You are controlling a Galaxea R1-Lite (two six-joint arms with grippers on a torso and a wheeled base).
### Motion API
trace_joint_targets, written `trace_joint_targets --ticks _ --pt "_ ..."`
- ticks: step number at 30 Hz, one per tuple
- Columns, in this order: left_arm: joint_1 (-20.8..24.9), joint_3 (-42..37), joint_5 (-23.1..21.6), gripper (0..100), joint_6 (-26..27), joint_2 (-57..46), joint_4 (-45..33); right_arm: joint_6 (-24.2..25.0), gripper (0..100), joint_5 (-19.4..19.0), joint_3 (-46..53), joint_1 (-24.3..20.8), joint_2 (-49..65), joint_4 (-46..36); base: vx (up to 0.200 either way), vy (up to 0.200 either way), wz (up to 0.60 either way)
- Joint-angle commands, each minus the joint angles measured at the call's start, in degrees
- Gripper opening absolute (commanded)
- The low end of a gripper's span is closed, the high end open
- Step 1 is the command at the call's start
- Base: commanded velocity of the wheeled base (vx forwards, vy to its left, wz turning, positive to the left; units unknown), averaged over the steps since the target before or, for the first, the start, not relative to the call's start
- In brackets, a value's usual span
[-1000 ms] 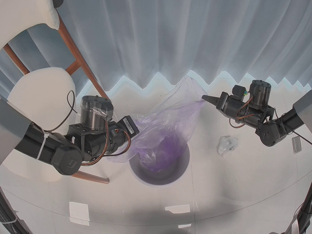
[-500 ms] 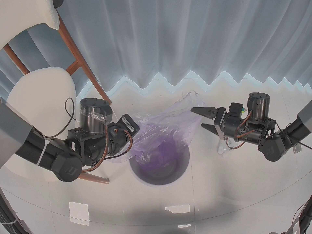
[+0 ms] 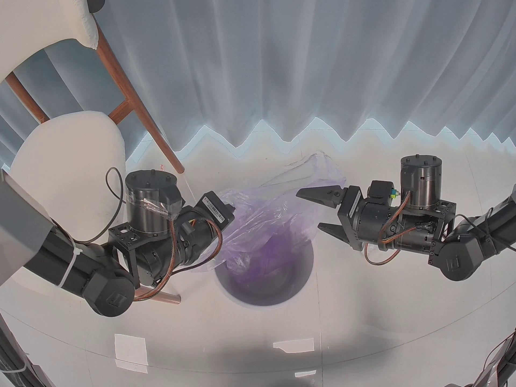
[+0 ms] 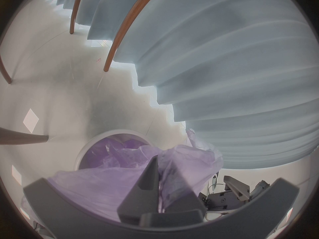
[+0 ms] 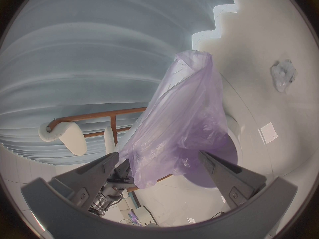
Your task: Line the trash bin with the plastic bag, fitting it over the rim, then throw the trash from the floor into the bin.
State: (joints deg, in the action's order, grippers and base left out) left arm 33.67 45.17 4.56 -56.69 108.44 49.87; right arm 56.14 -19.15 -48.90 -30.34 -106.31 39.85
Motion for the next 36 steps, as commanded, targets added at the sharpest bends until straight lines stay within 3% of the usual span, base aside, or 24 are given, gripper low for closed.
trace_joint_targets --ticks 1,6,16,17,27,36 --pt "0.3 -0.3 0.0 0 0.0 -0.4 0.1 0.1 100 0.3 -2.7 -0.2 -3.1 0.1 0.0 0.0 0.0" --pt "0.4 -0.3 0.0 0 0.7 -0.4 0.1 -0.1 100 2.8 -7.0 -0.1 -6.6 -0.2 0.0 0.0 0.0" --pt "0.4 -0.3 -0.3 0 3.0 -0.5 0.1 -0.2 100 3.1 -10.3 -0.2 -9.7 -0.7 0.0 0.0 0.0" --pt "0.4 -0.3 -0.3 0 3.0 -0.5 0.1 -0.2 0 3.1 -10.1 -0.2 -10.0 -0.7 0.0 0.0 0.0" --pt "-0.4 -0.4 -0.3 0 3.2 -0.6 0.1 -0.2 0 3.1 -7.7 -0.7 -8.3 -0.7 0.0 0.0 0.0" --pt "-3.3 -0.4 -0.4 0 3.0 -1.4 0.0 -0.2 0 2.8 4.0 0.3 -0.4 -0.2 0.0 0.0 0.0"
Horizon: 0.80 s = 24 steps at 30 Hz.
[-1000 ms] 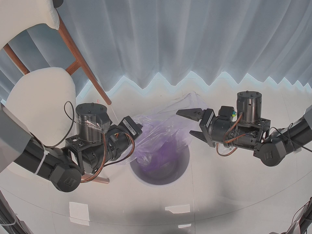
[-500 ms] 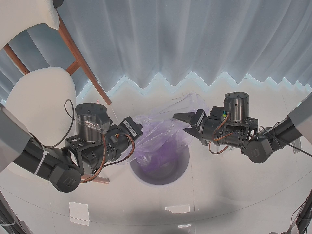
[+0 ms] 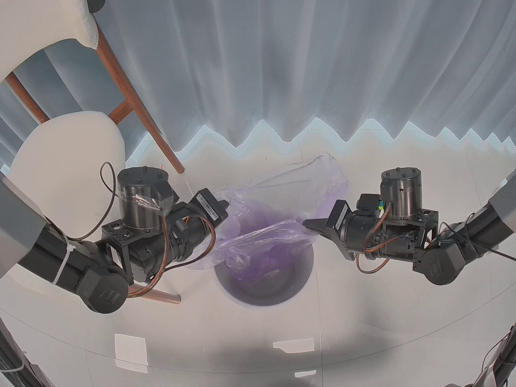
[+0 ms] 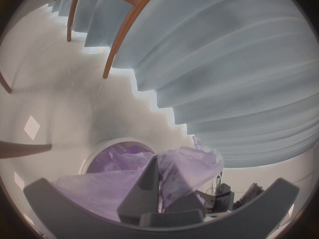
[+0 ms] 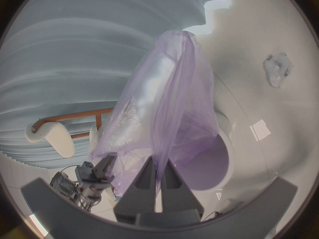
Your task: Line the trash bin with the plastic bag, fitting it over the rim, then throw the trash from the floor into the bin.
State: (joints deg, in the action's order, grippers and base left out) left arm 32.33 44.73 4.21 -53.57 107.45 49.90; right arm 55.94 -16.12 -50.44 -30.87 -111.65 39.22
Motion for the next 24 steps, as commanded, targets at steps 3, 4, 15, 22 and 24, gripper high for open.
trace_joint_targets --ticks 3,4,15,22,24 --pt "-3.1 0.0 -0.2 0 0.0 -0.3 -0.1 -0.6 0 -0.2 6.3 3.4 5.5 0.6 0.0 0.0 0.0" --pt "-3.1 0.1 -0.2 0 0.0 -0.3 -0.1 -0.7 0 -0.2 6.3 3.8 5.5 0.7 0.0 0.0 0.0" --pt "-3.8 -0.8 4.8 0 3.4 -0.3 -3.2 -2.7 0 -0.2 -0.4 9.3 -0.2 1.1 0.0 0.0 0.0" --pt "-6.6 -0.3 4.8 0 3.6 0.1 -5.2 -3.0 0 1.2 -10.0 10.4 -8.4 4.1 0.0 0.0 0.0" --pt "-7.6 0.8 4.8 0 3.5 1.6 -5.2 -3.1 0 1.7 -12.3 10.5 -10.4 4.1 0.0 0.0 0.0"
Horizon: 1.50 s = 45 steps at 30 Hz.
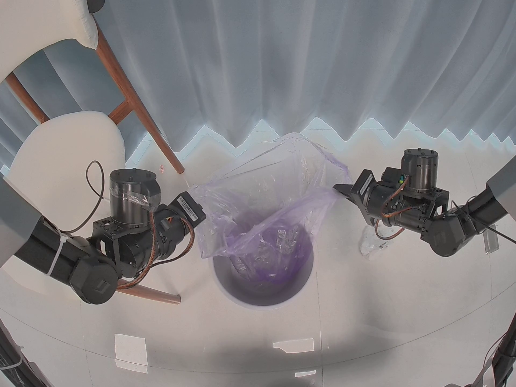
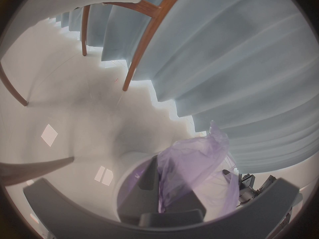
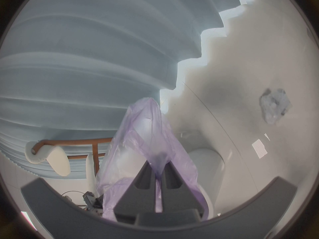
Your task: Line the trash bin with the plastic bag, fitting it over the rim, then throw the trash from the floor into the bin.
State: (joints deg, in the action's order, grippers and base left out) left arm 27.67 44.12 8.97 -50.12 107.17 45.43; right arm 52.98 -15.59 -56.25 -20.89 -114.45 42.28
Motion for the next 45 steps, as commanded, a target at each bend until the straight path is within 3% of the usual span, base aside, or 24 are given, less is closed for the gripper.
trace_joint_targets --ticks 1,9,14,31,37,45 --pt "-3.3 1.8 0.1 0 0.0 3.2 -0.6 -0.2 0 1.2 -7.1 0.5 -8.3 1.1 0.0 0.0 0.0" --pt "-5.7 5.9 -0.4 0 -0.2 9.8 -1.5 -0.3 0 1.6 -11.9 0.5 -14.0 1.1 0.0 0.0 0.0" --pt "-5.8 5.0 -0.4 0 -0.6 12.0 -2.8 -3.1 0 2.4 -11.4 0.5 -16.7 1.1 0.0 0.0 0.0" --pt "-5.2 -1.8 -0.6 0 -0.7 12.7 -2.5 -3.8 0 2.5 -4.1 0.9 -16.7 1.5 0.0 0.0 0.0" --pt "-4.6 -4.0 -0.5 0 -0.7 12.7 -2.0 -3.8 0 2.3 -0.2 1.0 -16.2 6.2 0.0 0.0 0.0" --pt "-2.2 -4.9 -0.4 0 -0.4 11.7 -2.1 -3.5 0 1.6 4.0 1.7 -14.2 6.8 0.0 0.0 0.0"
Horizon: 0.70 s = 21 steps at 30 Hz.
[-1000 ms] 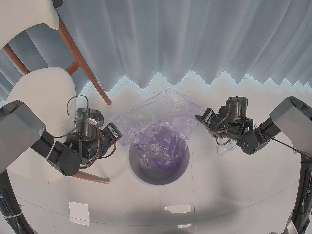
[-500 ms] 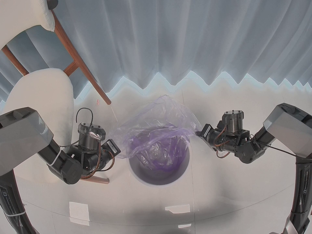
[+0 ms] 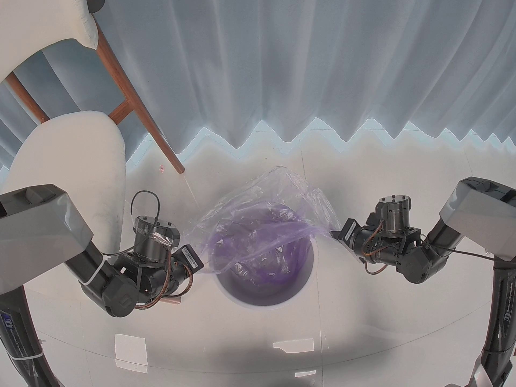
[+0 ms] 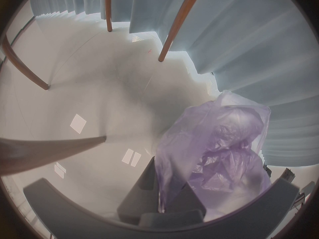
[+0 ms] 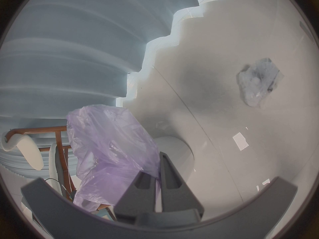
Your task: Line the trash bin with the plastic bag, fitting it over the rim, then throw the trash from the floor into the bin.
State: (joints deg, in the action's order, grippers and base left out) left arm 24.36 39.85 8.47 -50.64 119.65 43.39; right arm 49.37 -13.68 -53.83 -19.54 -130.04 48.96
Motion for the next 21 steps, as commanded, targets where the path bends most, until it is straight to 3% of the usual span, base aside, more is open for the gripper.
trace_joint_targets --ticks 1,14,15,21 --pt "1.5 -1.4 0.1 0 0.4 -1.8 -0.1 0.2 0 -0.4 1.8 0.6 2.1 0.0 0.0 0.0 0.0" --pt "3.2 -3.8 0.9 0 0.7 -6.6 0.3 -0.7 0 -0.2 4.5 0.6 5.8 -0.8 0.0 0.0 0.0" --pt "3.9 -4.3 0.9 0 0.8 -7.2 0.3 -0.1 100 -0.2 5.0 0.4 7.5 -1.0 0.0 0.0 0.0" --pt "4.5 -4.7 1.0 0 0.8 -8.8 0.6 11.9 100 0.0 5.8 -4.6 17.3 -1.4 0.0 0.0 0.0"
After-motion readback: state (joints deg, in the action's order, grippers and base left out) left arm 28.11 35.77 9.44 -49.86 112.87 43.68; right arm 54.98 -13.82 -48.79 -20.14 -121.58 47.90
